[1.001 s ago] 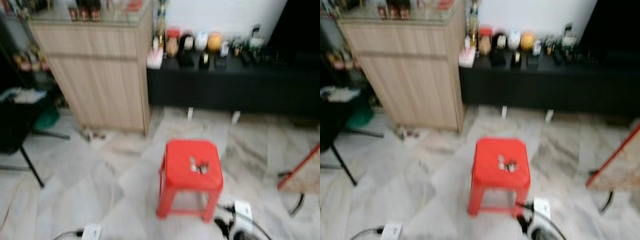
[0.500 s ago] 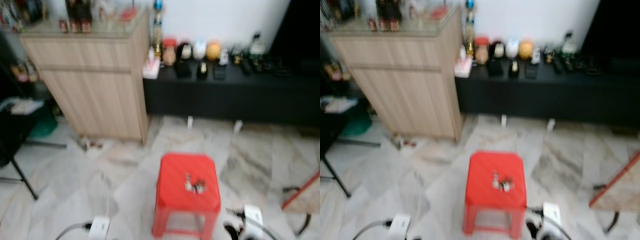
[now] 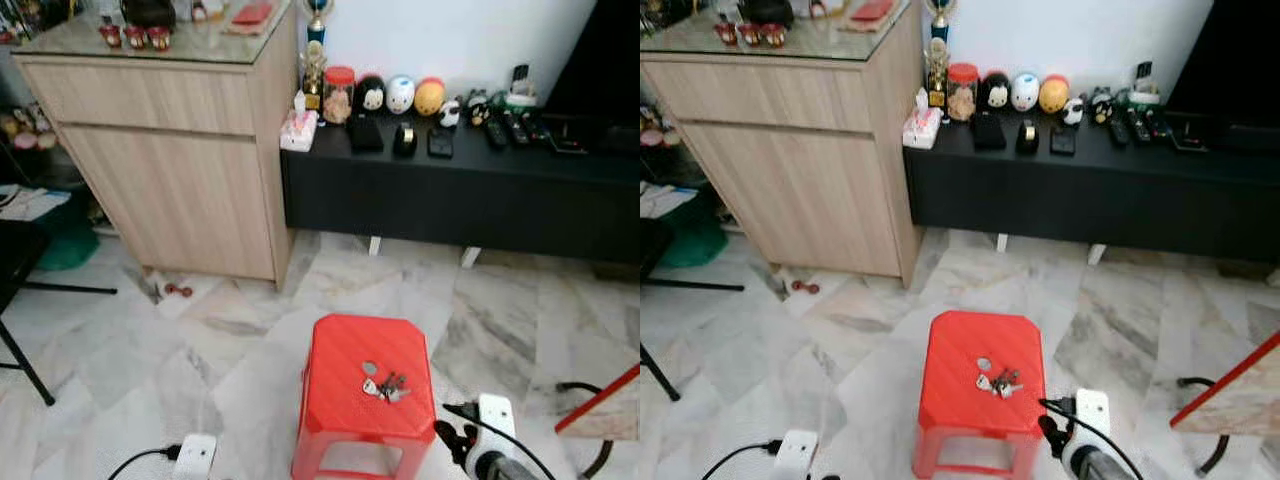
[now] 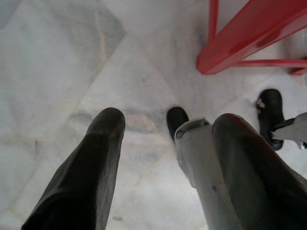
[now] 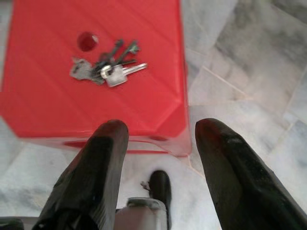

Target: Hang keys on a hook

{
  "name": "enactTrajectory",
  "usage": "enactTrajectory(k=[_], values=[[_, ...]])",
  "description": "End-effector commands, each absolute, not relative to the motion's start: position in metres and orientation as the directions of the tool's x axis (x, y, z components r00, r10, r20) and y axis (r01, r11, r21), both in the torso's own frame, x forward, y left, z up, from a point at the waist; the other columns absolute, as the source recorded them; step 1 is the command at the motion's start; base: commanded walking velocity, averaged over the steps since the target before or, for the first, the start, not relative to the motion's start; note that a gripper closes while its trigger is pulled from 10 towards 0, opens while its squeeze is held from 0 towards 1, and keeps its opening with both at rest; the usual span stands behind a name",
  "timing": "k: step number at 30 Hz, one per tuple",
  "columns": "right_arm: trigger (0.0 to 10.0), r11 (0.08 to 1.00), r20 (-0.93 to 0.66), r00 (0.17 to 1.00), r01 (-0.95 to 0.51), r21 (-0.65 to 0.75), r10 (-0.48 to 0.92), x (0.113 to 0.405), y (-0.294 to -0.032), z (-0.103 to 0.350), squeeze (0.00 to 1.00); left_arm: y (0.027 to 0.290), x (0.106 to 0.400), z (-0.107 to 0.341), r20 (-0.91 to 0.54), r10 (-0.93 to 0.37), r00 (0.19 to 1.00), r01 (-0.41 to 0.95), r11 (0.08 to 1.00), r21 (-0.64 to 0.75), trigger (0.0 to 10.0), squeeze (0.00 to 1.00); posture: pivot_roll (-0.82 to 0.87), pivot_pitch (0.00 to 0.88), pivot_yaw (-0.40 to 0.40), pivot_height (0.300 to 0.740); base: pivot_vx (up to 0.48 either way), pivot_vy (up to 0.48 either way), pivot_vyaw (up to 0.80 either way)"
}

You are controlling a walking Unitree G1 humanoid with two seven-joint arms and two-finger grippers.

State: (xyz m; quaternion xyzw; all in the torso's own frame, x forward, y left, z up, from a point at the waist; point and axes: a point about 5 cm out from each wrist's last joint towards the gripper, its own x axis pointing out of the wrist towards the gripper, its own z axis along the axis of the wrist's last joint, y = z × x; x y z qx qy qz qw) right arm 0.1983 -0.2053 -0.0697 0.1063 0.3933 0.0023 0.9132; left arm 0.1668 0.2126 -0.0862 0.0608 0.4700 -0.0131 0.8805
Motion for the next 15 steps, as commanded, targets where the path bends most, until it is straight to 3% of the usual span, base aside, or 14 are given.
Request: enactTrajectory(k=[1, 12, 15], values=[[10.0, 0.981, -0.713, 0.697, 0.076, 0.179, 0.076, 0.1981, -0.2078, -0.0692, 0.00, 0.2127, 0.1632, -0.0881, -0.841, 0.034, 0.541, 0.086, 0.992, 0.095, 10.0, 0.00, -0.12, 0.050, -0.028, 0.740, 0.000, 0.000, 0.00], [10.0, 0.983, -0.732, 0.679, 0.081, 0.163, 0.065, 0.1958, -0.2080, -0.0711, 0.00, 0.2134, 0.1628, -0.0880, -0.838, 0.038, 0.544, 0.069, 0.994, 0.090, 10.0, 0.00, -0.11, 0.048, -0.028, 0.740, 0.000, 0.000, 0.00], [10.0, 0.981, -0.741, 0.668, 0.096, 0.169, 0.062, 0.1941, -0.2079, -0.0724, 0.00, 0.2138, 0.1621, -0.0883, -0.839, 0.041, 0.542, 0.067, 0.994, 0.092, 10.0, 0.00, -0.11, 0.048, -0.028, 0.740, 0.000, 0.295, 0.00]])
